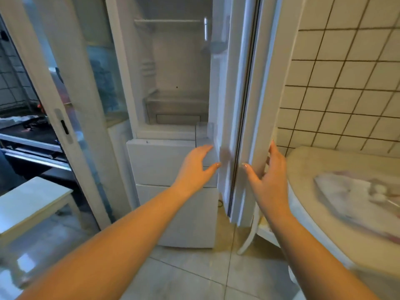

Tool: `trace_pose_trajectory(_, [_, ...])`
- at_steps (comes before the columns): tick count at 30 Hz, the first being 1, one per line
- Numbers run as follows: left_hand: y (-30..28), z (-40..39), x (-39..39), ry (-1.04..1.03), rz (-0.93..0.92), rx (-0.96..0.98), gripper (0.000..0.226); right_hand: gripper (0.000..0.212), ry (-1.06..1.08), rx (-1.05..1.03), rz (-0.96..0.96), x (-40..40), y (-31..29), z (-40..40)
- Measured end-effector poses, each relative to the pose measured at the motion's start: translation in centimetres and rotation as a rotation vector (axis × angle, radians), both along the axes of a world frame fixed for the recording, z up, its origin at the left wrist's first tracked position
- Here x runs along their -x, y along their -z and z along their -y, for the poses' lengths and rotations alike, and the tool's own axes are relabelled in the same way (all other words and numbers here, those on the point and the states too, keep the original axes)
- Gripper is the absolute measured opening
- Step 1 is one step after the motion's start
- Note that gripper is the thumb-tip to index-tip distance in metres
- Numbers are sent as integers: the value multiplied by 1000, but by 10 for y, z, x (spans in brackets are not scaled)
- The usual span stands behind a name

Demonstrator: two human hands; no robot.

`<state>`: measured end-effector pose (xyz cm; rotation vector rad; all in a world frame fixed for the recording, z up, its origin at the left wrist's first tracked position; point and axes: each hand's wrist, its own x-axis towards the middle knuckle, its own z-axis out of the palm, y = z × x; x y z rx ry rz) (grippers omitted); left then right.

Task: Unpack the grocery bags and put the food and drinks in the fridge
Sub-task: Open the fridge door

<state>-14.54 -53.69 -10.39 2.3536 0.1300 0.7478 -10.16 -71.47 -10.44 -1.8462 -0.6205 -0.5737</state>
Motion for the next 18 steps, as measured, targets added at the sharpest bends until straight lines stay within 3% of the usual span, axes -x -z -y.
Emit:
trace_pose_trajectory(2, [13,2,-12,-8,-117,-85,62,67,45,-5,-71,-7,5,14])
trace_pose_trajectory(5, [28,5,-28,-19,-214,-190,56,56,126,-13,-169,-20,18,37])
trace_pose_trajectory(11, [34,24,-55,20,-176,-418,38,62,301,-3,-267,-47,27,74])
trace_pose_trajectory(18, [23,53,-84,90,-146,-427,23,54,376,8,-334,-84,19,108])
